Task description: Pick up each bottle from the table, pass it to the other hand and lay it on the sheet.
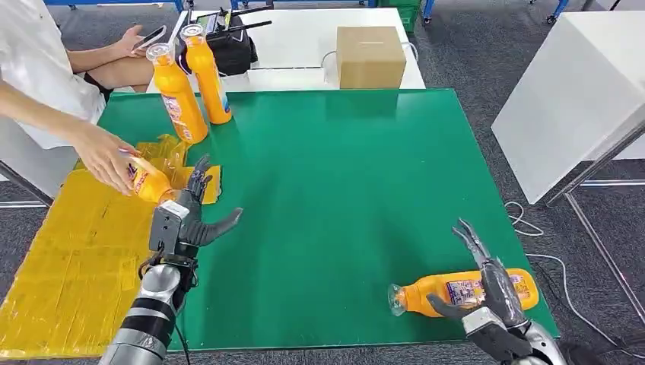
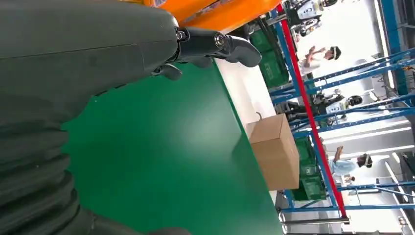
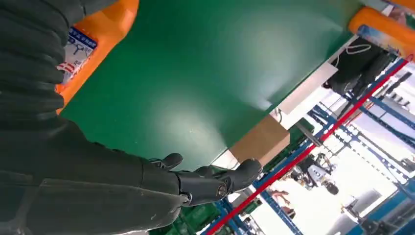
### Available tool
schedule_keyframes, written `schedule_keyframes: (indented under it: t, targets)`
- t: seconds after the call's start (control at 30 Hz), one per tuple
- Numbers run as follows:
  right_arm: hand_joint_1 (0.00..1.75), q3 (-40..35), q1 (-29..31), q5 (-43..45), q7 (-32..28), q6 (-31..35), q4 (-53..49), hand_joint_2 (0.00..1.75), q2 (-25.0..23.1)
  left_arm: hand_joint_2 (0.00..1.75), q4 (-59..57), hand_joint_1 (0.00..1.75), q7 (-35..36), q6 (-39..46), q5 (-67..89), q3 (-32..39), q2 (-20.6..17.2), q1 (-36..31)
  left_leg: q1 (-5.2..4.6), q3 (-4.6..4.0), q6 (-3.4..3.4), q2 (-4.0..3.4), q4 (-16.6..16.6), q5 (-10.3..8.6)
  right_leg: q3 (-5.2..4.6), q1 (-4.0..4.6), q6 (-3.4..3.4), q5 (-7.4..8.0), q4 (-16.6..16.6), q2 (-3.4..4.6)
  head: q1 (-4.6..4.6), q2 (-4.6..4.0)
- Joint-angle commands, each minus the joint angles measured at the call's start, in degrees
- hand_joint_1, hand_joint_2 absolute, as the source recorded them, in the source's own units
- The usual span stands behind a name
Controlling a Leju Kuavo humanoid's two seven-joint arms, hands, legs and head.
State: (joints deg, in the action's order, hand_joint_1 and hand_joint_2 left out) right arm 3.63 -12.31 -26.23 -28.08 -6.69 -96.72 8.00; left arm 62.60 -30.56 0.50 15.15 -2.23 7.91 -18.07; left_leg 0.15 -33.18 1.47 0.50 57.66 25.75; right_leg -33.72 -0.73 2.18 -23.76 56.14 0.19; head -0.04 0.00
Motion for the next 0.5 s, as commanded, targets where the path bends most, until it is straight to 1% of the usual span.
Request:
schedule_keyframes:
  t: [0.03, 0.07, 0.1, 0.13, 0.17, 0.2, 0.27, 0.33, 0.4, 0.47, 0.5]
  targets:
    - [0.00, -1.89, 0.50, 0.25, -0.04, -0.22, 2.58, 1.75, 1.13, 1.75, -4.11, 0.00, 0.08, -0.24, -0.07, 0.87, -0.81, -2.34, 0.07, 0.34, -0.06, -0.07, -0.08, 0.10, 0.35, 0.09, -0.08, -0.06, -0.13, 0.01, 0.00, 0.00]
    - [0.00, -1.89, 0.50, 0.25, -0.04, -0.22, 2.58, 1.75, 1.13, 1.75, -4.11, 0.00, 0.08, -0.24, -0.07, 0.87, -0.81, -2.34, 0.07, 0.28, -0.05, -0.06, -0.07, 0.09, 0.29, 0.07, -0.07, -0.05, -0.11, 0.01, 0.00, 0.00]
    - [0.00, -2.15, 0.47, 1.48, -0.41, -1.78, 2.20, 1.75, 1.48, 1.75, -4.25, 0.00, 0.05, -0.25, -0.15, 0.92, -0.76, -2.51, 0.06, 0.22, -0.05, -0.05, -0.06, 0.06, 0.23, 0.06, -0.06, -0.04, -0.10, 0.00, 0.00, 0.00]
    - [0.00, -2.49, 0.26, 2.01, -0.89, -2.93, 1.93, 1.75, 1.58, 1.75, -4.48, 0.00, 0.02, -0.29, -0.16, 1.01, -0.76, -2.71, 0.13, 0.54, -0.09, -0.11, -0.11, 0.19, 0.56, 0.15, -0.12, -0.12, -0.19, 0.02, 0.00, 0.00]
    - [0.00, -2.98, 0.06, 2.35, -1.32, -3.72, 1.66, 1.75, 1.59, 1.75, -4.60, 0.00, 0.01, -0.31, -0.15, 1.05, -0.74, -2.84, 0.04, 0.18, -0.04, -0.05, -0.05, 0.06, 0.18, 0.05, -0.05, -0.03, -0.08, 0.01, 0.00, 0.00]
    - [0.00, -3.23, -0.08, 2.44, -1.45, -3.97, 1.50, 1.75, 1.56, 1.75, -4.66, 0.00, -0.02, -0.30, -0.20, 1.11, -0.76, -2.92, 0.03, 0.14, -0.03, -0.03, -0.04, 0.04, 0.14, 0.04, -0.04, -0.03, -0.06, 0.00, 0.00, 0.00]
    - [0.00, -4.69, -0.40, 2.12, -1.53, -4.49, 0.97, 1.75, 1.80, 1.75, -4.89, 0.00, -0.07, -0.31, -0.49, 1.39, -0.71, -3.30, 0.08, 0.36, -0.07, -0.05, -0.06, 0.13, 0.37, 0.09, -0.09, -0.10, -0.11, -0.01, 0.00, 0.00]
    - [0.00, -5.58, -0.86, 1.15, -1.47, -4.17, 0.47, 1.75, 2.23, 1.75, -4.76, 0.00, -0.06, -0.36, -0.53, 1.40, -0.84, -3.24, 0.04, 0.17, -0.05, -0.04, -0.05, 0.05, 0.17, 0.05, -0.06, -0.04, -0.06, 0.00, 0.00, 0.00]
    - [0.00, -6.38, -1.88, 0.57, -1.19, -3.65, -0.46, 1.75, 3.46, 1.75, -4.51, 0.00, -0.08, -0.37, -0.60, 1.82, -1.01, -3.12, 0.09, 0.41, -0.09, -0.08, -0.06, 0.15, 0.41, 0.10, -0.11, -0.11, -0.10, 0.01, 0.00, 0.00]
    - [0.00, -6.17, -3.29, -1.88, 0.44, -1.92, -1.14, 1.75, 4.81, 1.75, -4.37, 0.00, -0.08, -0.38, -0.62, 2.19, -1.04, -3.20, 0.04, 0.16, -0.04, -0.03, -0.03, 0.06, 0.17, 0.04, -0.05, -0.04, -0.05, -0.01, 0.00, 0.00]
    - [0.00, -6.00, -3.69, -2.18, 0.67, -1.64, -1.15, 1.75, 5.10, 1.75, -4.32, 0.00, -0.08, -0.39, -0.62, 2.23, -1.02, -3.20, 0.05, 0.24, -0.06, -0.04, -0.04, 0.09, 0.25, 0.06, -0.07, -0.07, -0.06, -0.01, -0.02, 0.00]
